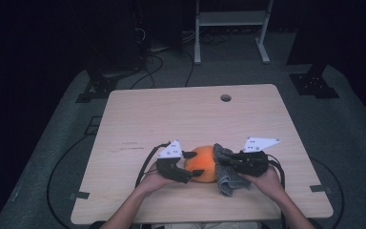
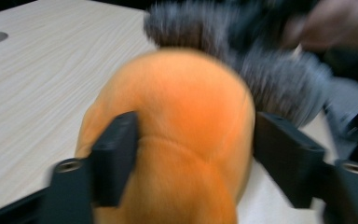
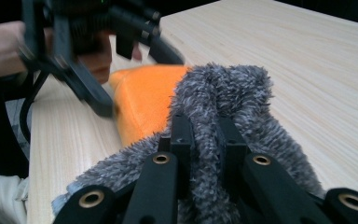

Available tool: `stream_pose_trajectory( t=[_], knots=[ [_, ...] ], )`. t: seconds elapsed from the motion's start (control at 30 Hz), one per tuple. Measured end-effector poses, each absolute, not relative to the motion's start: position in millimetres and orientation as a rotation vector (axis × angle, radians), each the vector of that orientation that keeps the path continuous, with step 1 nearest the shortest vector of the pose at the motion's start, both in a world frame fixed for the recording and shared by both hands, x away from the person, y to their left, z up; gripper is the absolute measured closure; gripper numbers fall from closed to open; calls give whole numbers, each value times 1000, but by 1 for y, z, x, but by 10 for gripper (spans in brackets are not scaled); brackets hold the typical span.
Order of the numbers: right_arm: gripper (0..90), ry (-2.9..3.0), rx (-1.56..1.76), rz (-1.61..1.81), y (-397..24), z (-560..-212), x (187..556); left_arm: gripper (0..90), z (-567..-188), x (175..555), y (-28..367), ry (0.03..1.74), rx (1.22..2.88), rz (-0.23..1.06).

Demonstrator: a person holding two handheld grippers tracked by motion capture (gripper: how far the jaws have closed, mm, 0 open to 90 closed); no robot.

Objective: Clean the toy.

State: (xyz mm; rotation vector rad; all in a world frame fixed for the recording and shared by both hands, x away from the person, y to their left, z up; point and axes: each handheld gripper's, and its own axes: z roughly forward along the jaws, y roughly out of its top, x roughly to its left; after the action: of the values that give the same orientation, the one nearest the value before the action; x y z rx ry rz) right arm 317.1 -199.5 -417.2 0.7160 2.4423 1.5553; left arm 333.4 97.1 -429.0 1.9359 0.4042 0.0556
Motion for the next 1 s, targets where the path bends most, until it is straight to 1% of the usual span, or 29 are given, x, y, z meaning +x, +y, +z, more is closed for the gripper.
stream_pose_trajectory(
  t=[0.03,0.07,0.1,0.13,0.2,0.27,0.33,0.43,0.5,0.6,0.7,0.83,0.9,0.93,1.0],
  knots=[
    [799,2439,707,1555,-198,-418,316,217,-428,336,100,441,1908,22],
    [799,2436,703,1554,-197,-419,315,231,-429,338,101,475,1895,17],
    [798,2435,703,1551,-198,-419,314,271,-430,339,100,489,1905,34],
    [798,2437,709,1550,-199,-420,313,290,-432,340,98,498,1923,42],
    [798,2438,720,1550,-203,-422,313,300,-433,340,96,513,1925,34],
    [798,2433,760,1567,-211,-427,315,304,-432,338,94,507,1943,55],
    [797,2448,826,1561,-221,-435,318,304,-432,338,94,504,1951,49],
    [796,2476,890,1442,-233,-443,315,305,-433,339,94,510,1944,47],
    [796,2484,900,1430,-238,-445,311,306,-433,339,94,507,1949,48],
    [795,2465,848,1499,-235,-437,308,320,-433,337,93,485,1967,67],
    [794,2431,747,1603,-221,-419,308,337,-433,336,90,468,1975,69],
    [792,2450,648,1587,-198,-407,312,346,-432,333,91,438,1999,73],
    [793,2477,633,1543,-190,-411,314,312,-429,334,93,431,1994,51],
    [793,2485,630,1541,-190,-414,314,256,-428,335,94,434,1984,33],
    [793,2483,637,1549,-192,-416,311,137,-425,340,95,495,1981,25]
  ],
)
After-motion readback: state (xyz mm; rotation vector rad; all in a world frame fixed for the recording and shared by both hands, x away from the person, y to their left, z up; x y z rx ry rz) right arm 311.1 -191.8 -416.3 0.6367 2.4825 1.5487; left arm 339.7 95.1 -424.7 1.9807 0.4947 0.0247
